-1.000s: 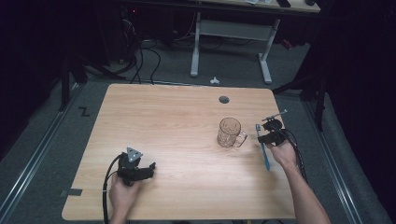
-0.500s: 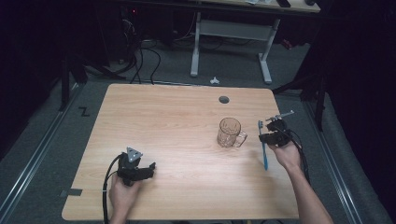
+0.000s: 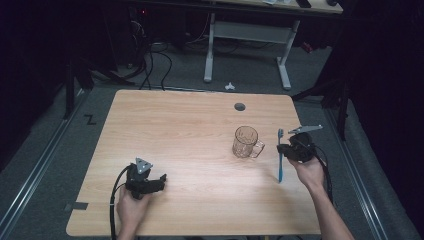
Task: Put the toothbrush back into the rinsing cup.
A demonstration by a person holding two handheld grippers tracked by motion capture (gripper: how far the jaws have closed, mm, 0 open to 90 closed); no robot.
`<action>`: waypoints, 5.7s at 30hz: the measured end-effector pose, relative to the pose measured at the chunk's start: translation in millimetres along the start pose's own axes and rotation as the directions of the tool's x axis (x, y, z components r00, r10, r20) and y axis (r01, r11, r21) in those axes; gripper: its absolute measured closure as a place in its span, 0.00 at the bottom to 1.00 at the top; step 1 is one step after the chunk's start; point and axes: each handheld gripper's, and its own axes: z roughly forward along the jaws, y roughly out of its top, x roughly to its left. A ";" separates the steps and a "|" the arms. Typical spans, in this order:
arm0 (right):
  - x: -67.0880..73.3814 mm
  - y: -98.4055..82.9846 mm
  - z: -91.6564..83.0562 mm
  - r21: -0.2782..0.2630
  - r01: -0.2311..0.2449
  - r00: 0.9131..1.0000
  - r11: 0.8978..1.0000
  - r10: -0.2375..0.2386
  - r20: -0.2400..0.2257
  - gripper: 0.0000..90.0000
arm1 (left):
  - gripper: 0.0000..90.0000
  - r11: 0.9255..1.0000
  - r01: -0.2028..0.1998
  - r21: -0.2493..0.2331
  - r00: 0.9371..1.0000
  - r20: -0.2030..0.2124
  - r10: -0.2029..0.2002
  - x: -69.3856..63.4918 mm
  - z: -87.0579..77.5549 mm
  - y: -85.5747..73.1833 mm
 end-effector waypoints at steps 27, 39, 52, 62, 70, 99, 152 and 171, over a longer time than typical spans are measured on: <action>37.7 -17.4 -24.1 -0.169 0.026 0.989 0.985 -0.050 -0.141 0.90 | 0.20 1.000 0.000 0.000 1.000 0.000 0.000 0.0 0.0 0.0; 50.9 -18.5 -33.0 -0.242 0.062 0.990 0.968 -0.091 -0.111 0.90 | 0.20 1.000 0.000 0.000 1.000 0.000 0.000 0.0 0.0 0.0; 56.8 -4.4 -36.2 -0.279 0.088 0.987 0.956 -0.122 -0.107 0.90 | 0.20 1.000 0.000 0.000 1.000 0.000 0.000 0.0 0.0 0.0; 53.4 17.6 -43.3 -0.310 0.095 0.986 0.946 -0.132 -0.101 0.90 | 0.20 1.000 -0.001 0.000 1.000 0.000 0.001 0.1 0.0 0.0; 49.7 30.0 -42.5 -0.316 0.095 0.987 0.944 -0.130 -0.093 0.90 | 0.20 1.000 0.000 0.000 1.000 0.000 0.000 0.1 0.0 0.0; 37.9 56.9 -35.2 -0.361 0.046 0.995 0.931 -0.076 -0.070 0.90 | 0.20 1.000 0.000 0.000 1.000 0.000 0.000 0.1 0.0 0.0; 29.4 68.4 -14.4 -0.348 0.056 0.998 0.936 -0.050 0.028 0.89 | 0.20 1.000 -0.001 0.000 1.000 0.000 0.001 0.1 0.0 0.0; 41.5 63.6 -19.0 -0.307 0.119 0.993 0.944 -0.112 0.043 0.89 | 0.20 1.000 -0.001 0.000 1.000 0.000 0.001 0.1 0.0 0.0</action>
